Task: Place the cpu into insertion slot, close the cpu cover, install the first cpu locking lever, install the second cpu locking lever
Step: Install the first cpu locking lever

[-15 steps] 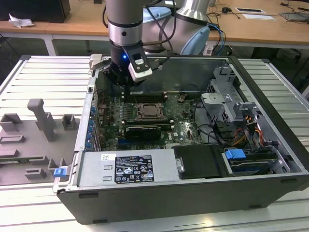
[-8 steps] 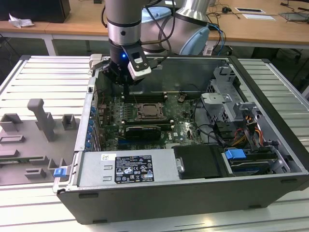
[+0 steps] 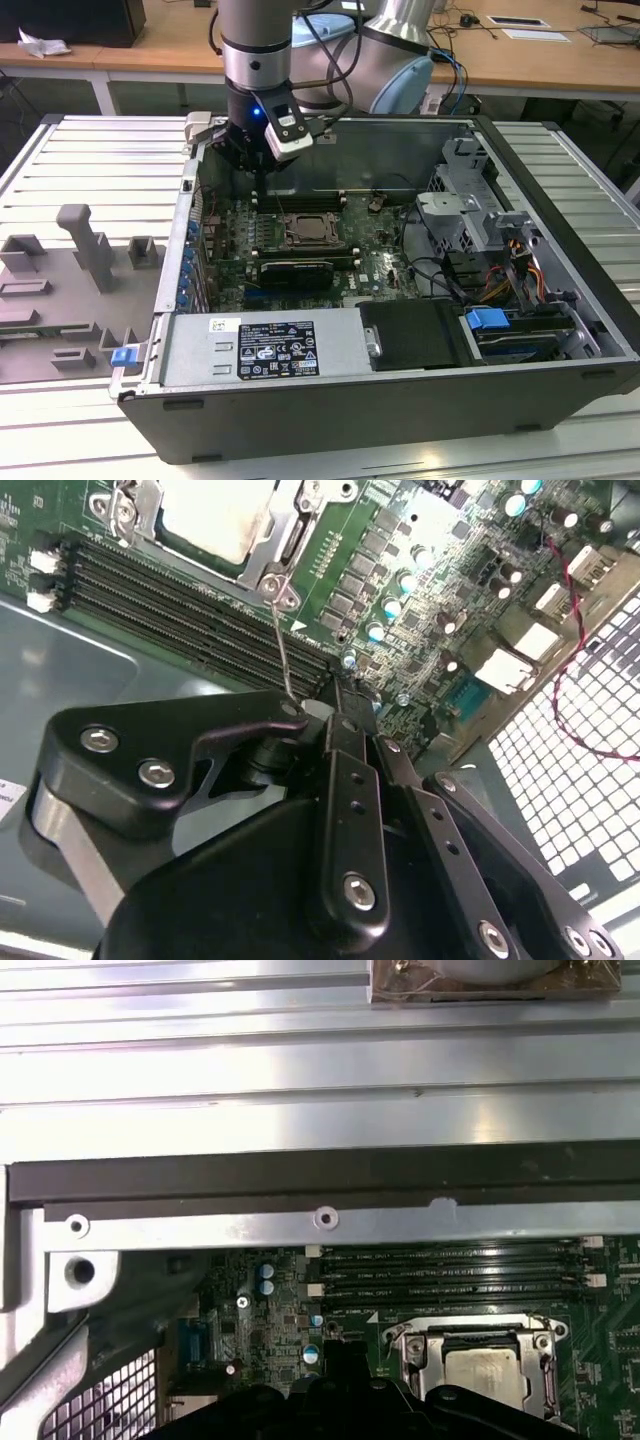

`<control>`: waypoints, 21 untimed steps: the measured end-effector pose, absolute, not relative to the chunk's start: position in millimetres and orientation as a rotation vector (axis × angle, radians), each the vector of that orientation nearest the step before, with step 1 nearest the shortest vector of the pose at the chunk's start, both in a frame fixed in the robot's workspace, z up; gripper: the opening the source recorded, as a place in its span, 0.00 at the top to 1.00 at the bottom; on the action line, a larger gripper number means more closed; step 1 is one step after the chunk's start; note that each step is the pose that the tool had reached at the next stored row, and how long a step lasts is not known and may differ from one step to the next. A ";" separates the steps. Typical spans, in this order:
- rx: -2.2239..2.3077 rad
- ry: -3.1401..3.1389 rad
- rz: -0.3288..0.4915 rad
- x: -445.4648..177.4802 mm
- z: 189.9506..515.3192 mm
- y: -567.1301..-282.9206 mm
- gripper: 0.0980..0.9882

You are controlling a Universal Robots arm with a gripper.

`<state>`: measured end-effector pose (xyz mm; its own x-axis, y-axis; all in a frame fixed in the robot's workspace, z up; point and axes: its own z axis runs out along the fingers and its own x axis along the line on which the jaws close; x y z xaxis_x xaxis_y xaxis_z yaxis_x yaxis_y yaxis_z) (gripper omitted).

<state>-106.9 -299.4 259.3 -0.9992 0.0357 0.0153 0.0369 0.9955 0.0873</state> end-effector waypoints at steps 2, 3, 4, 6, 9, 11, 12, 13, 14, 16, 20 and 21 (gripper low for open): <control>-0.055 -3.124 -0.137 -104.7 259.2 -299.2 0.99; -0.054 -3.124 -0.137 -100.4 259.2 -299.2 0.99; -0.054 -3.124 -0.137 -97.9 259.2 -299.2 0.99; -0.053 -3.124 -0.137 -94.4 259.2 -299.2 0.99; -0.052 -3.124 -0.137 -89.8 259.1 -299.2 0.99; -0.052 -3.124 -0.137 -88.9 259.0 -299.2 0.99; -0.052 -3.124 -0.137 -88.5 259.0 -299.2 0.99; -0.052 -3.124 -0.137 -87.9 259.0 -299.2 0.99; -0.052 -3.124 -0.137 -87.5 259.0 -299.2 0.99; -0.052 -3.124 -0.137 -86.6 258.9 -299.2 0.99; -0.052 -3.124 -0.137 -85.2 258.7 -299.2 0.99; -0.052 -3.124 -0.137 -84.7 258.7 -299.2 0.99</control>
<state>-84.7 -299.2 258.7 -0.9993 0.0328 0.0154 0.0340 0.9956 0.0873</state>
